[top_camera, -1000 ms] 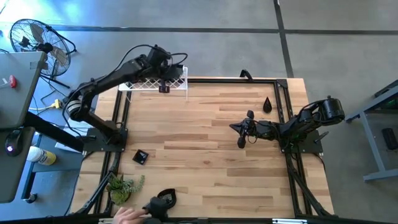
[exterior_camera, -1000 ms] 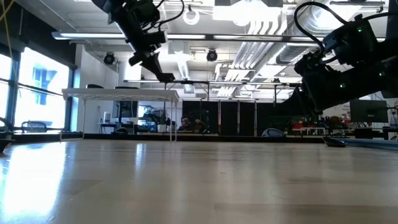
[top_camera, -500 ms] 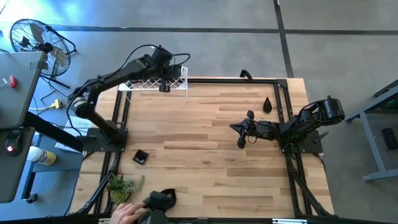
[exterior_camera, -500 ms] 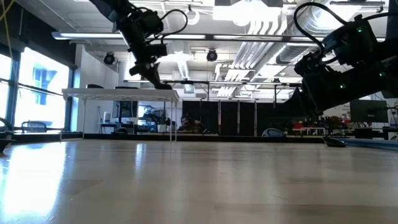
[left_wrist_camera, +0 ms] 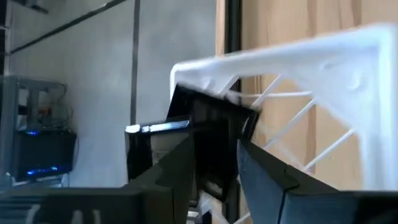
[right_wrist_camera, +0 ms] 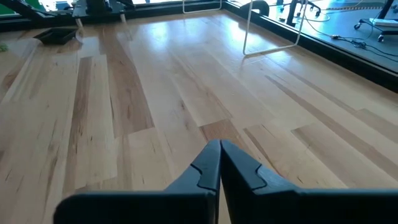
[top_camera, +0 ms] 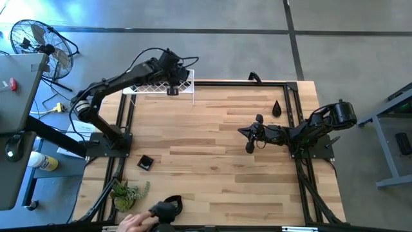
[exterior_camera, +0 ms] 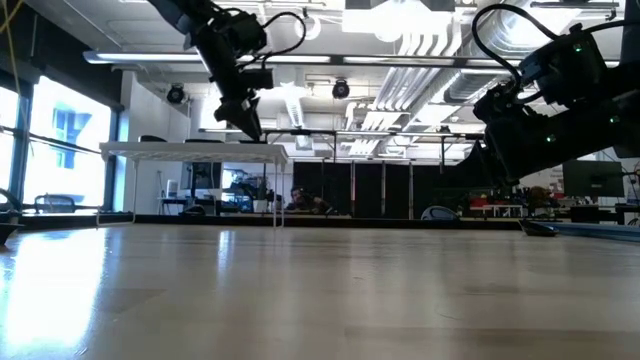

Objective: Pick & Place Mini shaped plates
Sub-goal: Stack the top square plate on top of the square plates on the shelf

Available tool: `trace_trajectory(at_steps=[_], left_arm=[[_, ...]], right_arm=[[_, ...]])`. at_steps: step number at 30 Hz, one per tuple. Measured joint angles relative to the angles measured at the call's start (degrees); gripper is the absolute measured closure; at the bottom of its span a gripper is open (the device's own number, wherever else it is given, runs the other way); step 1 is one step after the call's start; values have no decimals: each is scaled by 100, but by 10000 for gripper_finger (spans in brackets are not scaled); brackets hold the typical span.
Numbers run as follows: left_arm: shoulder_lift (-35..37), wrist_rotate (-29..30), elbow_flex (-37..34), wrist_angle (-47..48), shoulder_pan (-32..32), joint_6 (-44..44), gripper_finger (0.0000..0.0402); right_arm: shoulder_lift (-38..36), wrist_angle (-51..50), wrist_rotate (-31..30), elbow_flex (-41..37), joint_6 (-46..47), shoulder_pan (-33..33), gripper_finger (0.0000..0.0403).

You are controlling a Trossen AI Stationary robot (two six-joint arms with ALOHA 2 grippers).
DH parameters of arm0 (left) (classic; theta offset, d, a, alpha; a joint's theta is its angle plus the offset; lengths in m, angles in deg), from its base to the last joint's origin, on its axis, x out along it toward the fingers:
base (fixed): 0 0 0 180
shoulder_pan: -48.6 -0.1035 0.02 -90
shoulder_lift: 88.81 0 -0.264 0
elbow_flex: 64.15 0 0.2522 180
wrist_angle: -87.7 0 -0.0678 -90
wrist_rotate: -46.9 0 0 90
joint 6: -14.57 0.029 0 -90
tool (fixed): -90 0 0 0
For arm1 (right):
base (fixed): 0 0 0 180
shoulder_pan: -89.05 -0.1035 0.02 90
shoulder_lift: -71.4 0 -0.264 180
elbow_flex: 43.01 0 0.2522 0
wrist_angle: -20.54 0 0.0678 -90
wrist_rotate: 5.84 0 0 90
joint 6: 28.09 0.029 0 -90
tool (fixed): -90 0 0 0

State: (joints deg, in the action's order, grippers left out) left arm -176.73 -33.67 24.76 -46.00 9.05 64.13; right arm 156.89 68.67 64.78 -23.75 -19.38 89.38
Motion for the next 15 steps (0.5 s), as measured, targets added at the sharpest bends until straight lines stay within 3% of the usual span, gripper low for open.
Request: trace_trajectory(at_steps=[6,15], left_arm=[[1,463,0,-168,190,-65,297],[39,366,590,-84,-27,-1322,390]], right_arm=[[0,-9,0,0,0,-1,400],[0,-11,2,0,0,0,400]])
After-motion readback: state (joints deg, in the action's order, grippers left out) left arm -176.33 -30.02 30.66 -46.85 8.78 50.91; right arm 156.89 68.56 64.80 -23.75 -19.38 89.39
